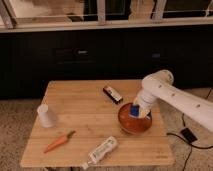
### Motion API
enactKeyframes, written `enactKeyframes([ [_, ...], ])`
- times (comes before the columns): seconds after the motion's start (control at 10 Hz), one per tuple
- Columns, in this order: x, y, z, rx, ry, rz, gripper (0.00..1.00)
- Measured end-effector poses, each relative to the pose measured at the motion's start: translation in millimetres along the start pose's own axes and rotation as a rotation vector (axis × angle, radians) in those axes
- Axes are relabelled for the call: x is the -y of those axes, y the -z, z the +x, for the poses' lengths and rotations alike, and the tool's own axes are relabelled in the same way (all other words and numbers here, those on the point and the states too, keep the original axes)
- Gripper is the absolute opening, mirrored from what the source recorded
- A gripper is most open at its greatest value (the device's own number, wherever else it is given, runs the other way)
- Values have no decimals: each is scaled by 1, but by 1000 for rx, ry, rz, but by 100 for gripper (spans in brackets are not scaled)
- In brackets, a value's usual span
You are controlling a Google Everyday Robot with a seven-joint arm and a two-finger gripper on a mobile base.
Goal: Place the white sponge in the ceramic bowl
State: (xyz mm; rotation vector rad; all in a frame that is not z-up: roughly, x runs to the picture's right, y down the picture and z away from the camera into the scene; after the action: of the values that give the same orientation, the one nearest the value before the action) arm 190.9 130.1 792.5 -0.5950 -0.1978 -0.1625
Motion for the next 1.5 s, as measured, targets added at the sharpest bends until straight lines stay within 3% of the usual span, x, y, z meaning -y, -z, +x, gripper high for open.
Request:
enactKeyframes([
  [0.3, -1, -3, 3, 33, -14, 6, 20],
  [0.9, 6, -19, 0, 8, -11, -6, 20],
  [1.0, 7, -19, 0, 10, -9, -5, 25],
  [1.5, 9, -17, 1, 9, -8, -4, 74],
])
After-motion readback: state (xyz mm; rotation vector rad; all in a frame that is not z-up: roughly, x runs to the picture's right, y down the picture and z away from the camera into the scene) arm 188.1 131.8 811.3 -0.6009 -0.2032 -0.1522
